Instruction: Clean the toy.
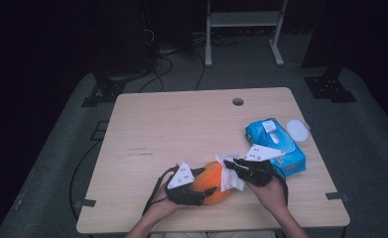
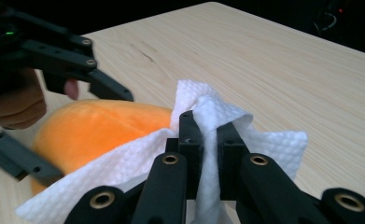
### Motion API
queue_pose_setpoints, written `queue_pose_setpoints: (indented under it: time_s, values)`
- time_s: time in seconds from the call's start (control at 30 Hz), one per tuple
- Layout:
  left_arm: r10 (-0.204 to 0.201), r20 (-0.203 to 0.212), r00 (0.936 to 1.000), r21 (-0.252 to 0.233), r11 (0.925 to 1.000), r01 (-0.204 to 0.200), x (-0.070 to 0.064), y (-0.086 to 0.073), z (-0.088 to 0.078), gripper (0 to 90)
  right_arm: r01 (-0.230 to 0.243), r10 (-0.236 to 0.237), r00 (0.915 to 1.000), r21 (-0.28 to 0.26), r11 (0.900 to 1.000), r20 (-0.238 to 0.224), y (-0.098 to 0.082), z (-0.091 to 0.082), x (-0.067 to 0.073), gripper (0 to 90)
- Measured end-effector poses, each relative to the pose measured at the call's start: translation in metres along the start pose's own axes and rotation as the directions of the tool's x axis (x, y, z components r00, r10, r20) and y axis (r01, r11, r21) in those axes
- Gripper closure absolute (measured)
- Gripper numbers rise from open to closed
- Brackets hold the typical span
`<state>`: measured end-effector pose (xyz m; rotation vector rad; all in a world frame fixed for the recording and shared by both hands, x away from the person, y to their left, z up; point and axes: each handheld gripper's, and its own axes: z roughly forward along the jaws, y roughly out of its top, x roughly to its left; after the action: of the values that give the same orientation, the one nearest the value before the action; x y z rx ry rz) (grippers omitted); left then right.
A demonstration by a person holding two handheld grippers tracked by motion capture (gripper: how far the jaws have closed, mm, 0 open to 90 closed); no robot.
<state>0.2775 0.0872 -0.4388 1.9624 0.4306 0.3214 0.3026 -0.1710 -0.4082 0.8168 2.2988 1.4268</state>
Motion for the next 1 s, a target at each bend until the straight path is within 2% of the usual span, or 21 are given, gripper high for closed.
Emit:
queue_pose_setpoints:
  time_s: [0.07,0.13,0.17,0.2,0.23,0.27,0.37,0.4,0.43,0.5,0.6,0.67,0.73,0.83,0.9,1.0]
  values:
    - [0.007,-0.005,1.0,0.005,1.0,-0.007,0.0,0.0,0.0,30.7,0.0,0.0,1.0,-0.006,1.0,-0.004,0.001,-0.001,0.004,83.6]
    - [0.014,-0.008,0.9999,0.005,0.9999,-0.014,-0.002,-0.001,0.0,31.1,0.021,-0.023,0.9979,-0.036,0.999,-0.061,0.004,0.0,0.015,83.5]
    - [0.021,-0.012,0.9997,0.012,0.9997,-0.021,-0.002,0.0,0.0,31.3,0.048,-0.051,0.9954,-0.032,0.998,-0.081,0.007,0.002,0.023,83.6]
    - [0.023,-0.016,0.9996,0.013,0.9996,-0.023,-0.002,-0.001,-0.001,31.6,0.085,-0.087,0.9938,-0.021,0.996,-0.07,0.009,0.004,0.029,83.6]
    - [0.019,-0.014,0.9997,0.009,0.9998,-0.019,-0.002,-0.001,-0.001,32.2,0.1,-0.101,0.9929,-0.016,0.995,-0.063,0.009,0.005,0.029,83.6]
    - [0.016,-0.013,0.9998,0.008,0.9998,-0.016,-0.001,-0.002,-0.002,32.6,0.085,-0.086,0.9943,-0.015,0.996,-0.063,0.008,0.005,0.026,83.6]
    - [0.017,-0.006,0.9998,0.006,0.9998,-0.017,-0.001,-0.001,-0.001,33.1,0.026,-0.026,0.9997,0.004,1.0,-0.004,0.0,0.001,0.006,83.7]
    - [0.016,-0.005,0.9999,0.005,0.9999,-0.016,-0.001,-0.001,0.0,33.1,-0.003,0.003,1.0,0.001,1.0,-0.005,-0.002,-0.001,0.0,83.6]
    - [0.019,-0.002,0.9998,0.003,0.9998,-0.019,-0.001,-0.001,0.0,33.0,-0.012,0.012,0.9999,-0.002,1.0,-0.004,-0.003,-0.002,-0.003,83.6]
    - [0.018,0.0,0.9998,0.003,0.9998,-0.018,-0.002,-0.001,0.001,32.7,-0.009,0.009,0.9998,-0.005,1.0,-0.016,-0.002,-0.004,0.0,83.6]
    - [0.021,-0.003,0.9998,0.009,0.9998,-0.021,-0.002,-0.002,0.001,32.6,0.038,-0.039,0.9966,-0.023,0.999,-0.072,0.003,0.001,0.016,83.6]
    - [0.017,-0.009,0.9998,0.006,0.9998,-0.017,-0.002,-0.002,-0.001,32.9,0.068,-0.068,0.9956,-0.015,0.998,-0.064,0.004,0.003,0.019,83.6]
    - [0.018,-0.008,0.9998,0.004,0.9998,-0.018,-0.002,-0.002,0.0,33.1,0.028,-0.028,0.9989,-0.001,1.0,-0.038,0.001,0.0,0.008,83.7]
    - [0.015,-0.004,0.9999,-0.001,0.9999,-0.015,-0.001,-0.001,0.001,33.1,-0.034,0.034,0.9993,0.005,0.999,-0.018,-0.005,-0.004,-0.005,83.6]
    - [0.013,-0.005,0.9999,0.0,0.9999,-0.013,-0.002,-0.001,0.002,32.5,-0.04,0.04,0.9985,0.001,0.999,-0.037,-0.003,-0.005,-0.002,83.6]
    - [0.01,-0.006,0.9999,0.0,1.0,-0.01,-0.002,0.0,0.005,32.0,-0.024,0.023,0.994,-0.013,1.0,-0.107,0.002,0.0,0.012,83.5]
